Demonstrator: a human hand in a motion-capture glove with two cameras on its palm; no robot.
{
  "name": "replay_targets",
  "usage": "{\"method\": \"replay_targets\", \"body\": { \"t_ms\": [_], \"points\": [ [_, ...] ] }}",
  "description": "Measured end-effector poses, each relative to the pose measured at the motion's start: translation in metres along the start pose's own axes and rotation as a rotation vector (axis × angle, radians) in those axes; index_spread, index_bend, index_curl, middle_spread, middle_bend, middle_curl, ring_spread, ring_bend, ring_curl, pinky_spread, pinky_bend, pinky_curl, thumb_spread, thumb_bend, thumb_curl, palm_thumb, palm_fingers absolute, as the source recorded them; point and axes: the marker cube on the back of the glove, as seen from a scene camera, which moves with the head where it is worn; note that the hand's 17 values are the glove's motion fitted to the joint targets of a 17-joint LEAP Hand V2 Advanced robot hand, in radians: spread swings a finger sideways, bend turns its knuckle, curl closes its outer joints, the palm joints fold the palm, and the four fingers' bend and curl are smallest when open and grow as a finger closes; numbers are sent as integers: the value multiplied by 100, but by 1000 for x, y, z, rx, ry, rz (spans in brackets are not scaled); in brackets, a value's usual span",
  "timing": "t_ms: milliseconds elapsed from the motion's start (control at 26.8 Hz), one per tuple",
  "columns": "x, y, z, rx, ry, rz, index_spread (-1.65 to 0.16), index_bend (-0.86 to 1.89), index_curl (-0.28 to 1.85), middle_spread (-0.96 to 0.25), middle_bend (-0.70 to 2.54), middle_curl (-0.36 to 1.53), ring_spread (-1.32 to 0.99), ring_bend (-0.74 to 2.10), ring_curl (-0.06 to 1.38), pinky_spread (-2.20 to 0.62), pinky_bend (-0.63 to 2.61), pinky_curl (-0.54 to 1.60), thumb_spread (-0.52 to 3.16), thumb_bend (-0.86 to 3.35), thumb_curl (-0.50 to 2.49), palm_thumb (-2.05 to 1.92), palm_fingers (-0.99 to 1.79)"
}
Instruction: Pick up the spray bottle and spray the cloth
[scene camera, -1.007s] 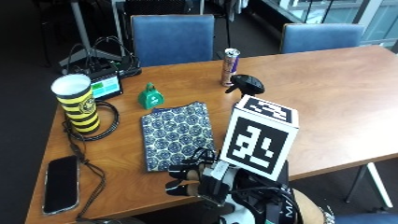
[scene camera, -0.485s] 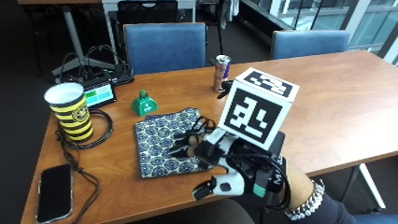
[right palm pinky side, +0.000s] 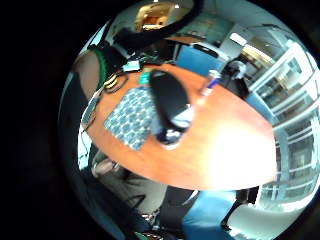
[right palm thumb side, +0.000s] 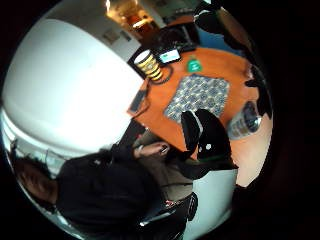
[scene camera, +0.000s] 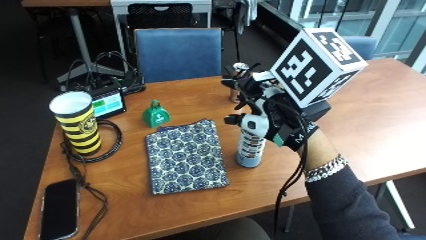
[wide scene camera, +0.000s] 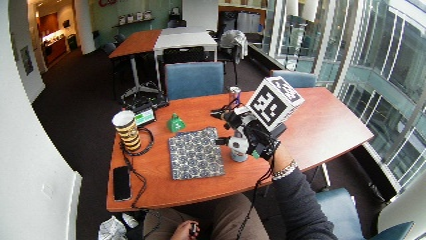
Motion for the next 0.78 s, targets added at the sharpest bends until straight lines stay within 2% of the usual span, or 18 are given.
{"method": "replay_targets", "body": {
  "t_ms": [261, 410, 559, 783],
  "points": [
    [44, -8, 16, 34, 27, 216, -40, 6, 24, -15, 27, 33, -12, 47, 33, 20, 24, 31, 111, 9, 32, 80, 73],
    [54, -10, 32, 65, 7, 288, -39, 6, 23, -15, 27, 35, -14, 53, 35, 19, 23, 31, 110, 9, 35, 84, 74],
    [61, -10, 43, 107, -97, 348, -38, 6, 21, -18, 35, 37, -16, 57, 36, 16, 19, 31, 107, 8, 37, 87, 83],
    [69, -7, 63, 174, -401, 443, -37, 5, 18, -23, 44, 42, -20, 62, 38, 9, 21, 32, 97, 5, 41, 92, 98]
  ]
}}
